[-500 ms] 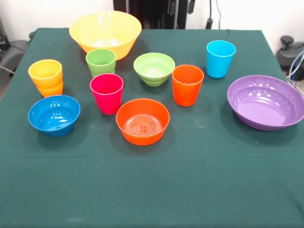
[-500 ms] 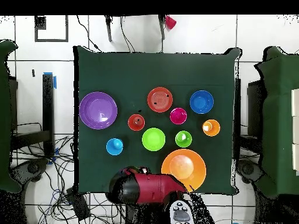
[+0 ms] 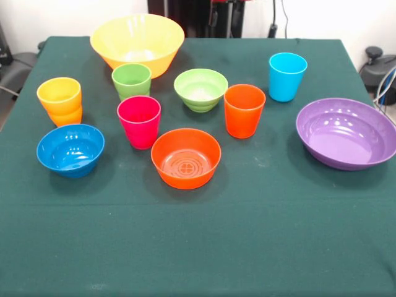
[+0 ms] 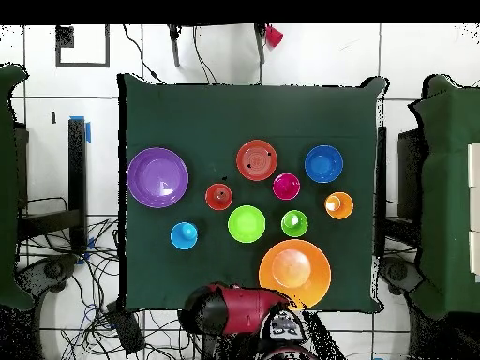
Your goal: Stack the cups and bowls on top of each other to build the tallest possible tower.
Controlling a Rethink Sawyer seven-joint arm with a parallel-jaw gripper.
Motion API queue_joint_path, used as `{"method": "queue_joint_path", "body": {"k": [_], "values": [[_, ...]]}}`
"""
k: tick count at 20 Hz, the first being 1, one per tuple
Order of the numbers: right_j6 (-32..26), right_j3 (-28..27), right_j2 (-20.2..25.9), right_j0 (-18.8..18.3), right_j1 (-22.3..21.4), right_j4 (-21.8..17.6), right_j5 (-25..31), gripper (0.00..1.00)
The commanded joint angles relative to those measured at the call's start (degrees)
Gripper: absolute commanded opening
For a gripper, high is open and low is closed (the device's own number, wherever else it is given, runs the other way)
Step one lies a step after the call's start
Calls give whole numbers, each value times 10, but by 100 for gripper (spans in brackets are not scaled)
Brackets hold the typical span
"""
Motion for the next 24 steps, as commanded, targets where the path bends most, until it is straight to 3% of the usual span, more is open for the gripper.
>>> {"method": "queue_joint_path", "body": {"k": [1,7,10,20,24], "values": [[97,-69,7,23,101,-13,-97,100],[95,-79,25,3,140,-14,-162,100],[90,-94,26,7,147,0,-150,100],[95,-118,87,4,90,39,-101,100],[95,-114,102,7,38,57,-47,100]]}}
